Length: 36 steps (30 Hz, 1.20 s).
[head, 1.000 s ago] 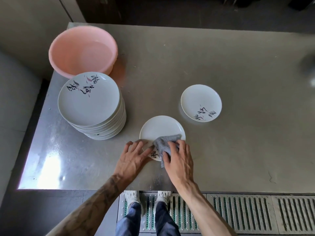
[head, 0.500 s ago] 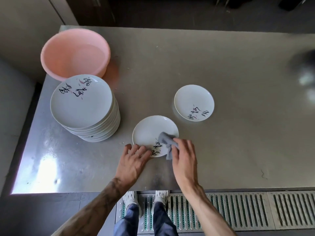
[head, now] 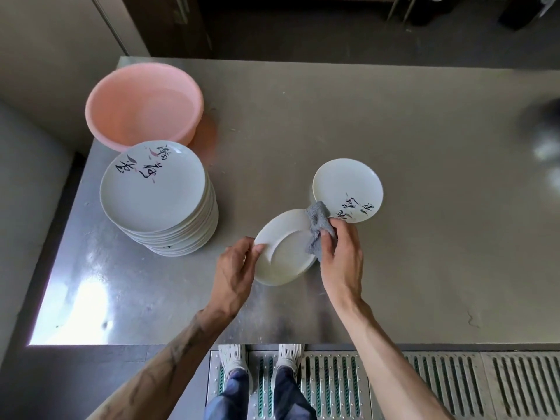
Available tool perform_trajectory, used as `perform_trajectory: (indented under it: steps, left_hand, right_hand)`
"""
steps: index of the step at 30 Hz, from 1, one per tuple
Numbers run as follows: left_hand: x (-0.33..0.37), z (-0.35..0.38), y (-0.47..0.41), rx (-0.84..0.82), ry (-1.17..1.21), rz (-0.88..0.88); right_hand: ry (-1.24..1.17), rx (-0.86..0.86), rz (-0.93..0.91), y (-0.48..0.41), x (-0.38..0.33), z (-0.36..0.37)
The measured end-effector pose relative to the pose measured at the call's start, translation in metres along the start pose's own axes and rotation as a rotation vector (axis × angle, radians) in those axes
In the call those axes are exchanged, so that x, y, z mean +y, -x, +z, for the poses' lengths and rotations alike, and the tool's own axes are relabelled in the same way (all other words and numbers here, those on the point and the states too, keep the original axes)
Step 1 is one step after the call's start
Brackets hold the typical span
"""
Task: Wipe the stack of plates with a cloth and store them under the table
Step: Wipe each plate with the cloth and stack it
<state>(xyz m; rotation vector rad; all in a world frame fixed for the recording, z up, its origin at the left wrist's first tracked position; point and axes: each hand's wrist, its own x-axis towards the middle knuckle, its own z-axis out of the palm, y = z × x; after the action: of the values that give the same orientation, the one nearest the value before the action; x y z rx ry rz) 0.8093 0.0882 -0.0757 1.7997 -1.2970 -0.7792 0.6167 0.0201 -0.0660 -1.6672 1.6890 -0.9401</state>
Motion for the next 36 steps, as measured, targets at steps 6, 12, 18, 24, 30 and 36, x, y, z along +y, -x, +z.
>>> perform_trajectory:
  steps: [6, 12, 18, 24, 30, 36]
  left_hand:
    - [-0.020, -0.003, -0.005, -0.148, 0.044, -0.112]
    - [-0.054, 0.001, 0.002, -0.492, -0.199, -0.105]
    - [-0.065, 0.004, 0.005, -0.521, -0.285, -0.063]
    - [-0.053, 0.017, 0.009, -0.392, -0.247, -0.127]
    - [-0.045, 0.015, 0.017, -0.418, -0.024, -0.171]
    - [-0.039, 0.018, 0.015, -0.271, 0.062, -0.264]
  right_hand:
    - [0.138, -0.237, 0.060, 0.002, 0.028, 0.018]
    - [0.204, -0.414, -0.025, 0.006, 0.034, 0.033]
    - [0.299, -0.487, -0.133, 0.010, 0.034, 0.032]
    - [0.288, -0.263, 0.092, 0.052, 0.039, 0.010]
    - [0.264, -0.324, 0.057, 0.030, 0.046, 0.009]
    - [0.264, -0.239, 0.116, 0.053, 0.040, 0.011]
